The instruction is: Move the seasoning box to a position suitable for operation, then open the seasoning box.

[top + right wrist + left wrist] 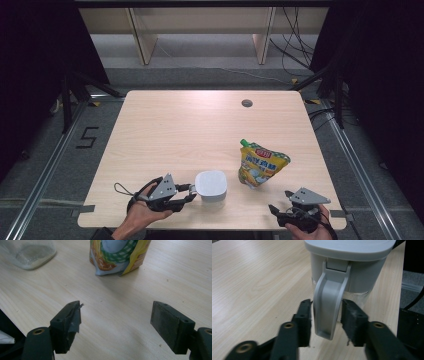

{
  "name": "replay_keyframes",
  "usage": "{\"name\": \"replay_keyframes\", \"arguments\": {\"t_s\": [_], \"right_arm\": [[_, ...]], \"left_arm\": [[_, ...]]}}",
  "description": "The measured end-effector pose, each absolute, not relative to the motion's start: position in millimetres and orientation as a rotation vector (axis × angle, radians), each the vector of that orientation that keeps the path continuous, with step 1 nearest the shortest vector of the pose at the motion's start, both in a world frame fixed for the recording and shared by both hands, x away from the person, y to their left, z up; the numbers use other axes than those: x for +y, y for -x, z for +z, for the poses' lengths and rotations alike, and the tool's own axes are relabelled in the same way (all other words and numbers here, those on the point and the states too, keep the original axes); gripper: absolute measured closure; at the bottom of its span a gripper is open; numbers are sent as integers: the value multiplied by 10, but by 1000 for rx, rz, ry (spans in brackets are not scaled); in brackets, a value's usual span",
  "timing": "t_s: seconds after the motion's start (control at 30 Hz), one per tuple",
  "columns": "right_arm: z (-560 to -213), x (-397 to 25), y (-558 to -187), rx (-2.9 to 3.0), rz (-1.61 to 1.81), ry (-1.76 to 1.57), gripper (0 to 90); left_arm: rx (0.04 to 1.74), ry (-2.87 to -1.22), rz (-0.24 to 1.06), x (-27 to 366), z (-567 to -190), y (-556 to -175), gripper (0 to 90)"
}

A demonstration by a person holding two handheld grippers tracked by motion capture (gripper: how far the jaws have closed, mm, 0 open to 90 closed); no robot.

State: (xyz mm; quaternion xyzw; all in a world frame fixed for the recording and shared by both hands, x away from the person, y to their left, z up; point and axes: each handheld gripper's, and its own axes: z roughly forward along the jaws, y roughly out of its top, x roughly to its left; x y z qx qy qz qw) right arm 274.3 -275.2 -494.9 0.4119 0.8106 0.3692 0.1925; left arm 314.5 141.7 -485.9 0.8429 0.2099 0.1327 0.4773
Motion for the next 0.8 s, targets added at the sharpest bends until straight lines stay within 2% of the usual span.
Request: {"name": "replay_keyframes", "arguments": {"t_s": [0.03, 0.1, 0.2, 0.3, 0.5, 0.57, 0.7, 0.73, 0.8], "right_arm": [[-4956, -2753, -2749, 2277, 1058, -1159, 254], [-4950, -2752, -2739, 2270, 1038, -1159, 254], [-4947, -2747, -2729, 2272, 1036, -1156, 254], [-4950, -2753, -2732, 2273, 1035, -1159, 254], [-4946, -2747, -2728, 2280, 1029, -1159, 254], [-4954, -2743, -2735, 2281, 1043, -1167, 254], [-4957, -2745, -2731, 2273, 1050, -1171, 254], [-4957, -2745, -2731, 2273, 1050, -1171, 254], [-4958, -2747, -2730, 2274, 1041, -1173, 254]], "left_arm": [[521, -2072, 313, 1442, -4814, -3132, 441], [520, -2064, 317, 1465, -4773, -3111, 361], [520, -2058, 307, 1477, -4725, -3087, 335], [507, -2068, 300, 1489, -4661, -3059, 347], [516, -2067, 294, 1526, -4599, -3035, 439], [532, -2067, 294, 1544, -4578, -3024, 585], [514, -2057, 304, 1550, -4546, -3020, 776], [513, -2059, 317, 1551, -4537, -3020, 776], [506, -2066, 345, 1547, -4511, -3020, 853]]}}
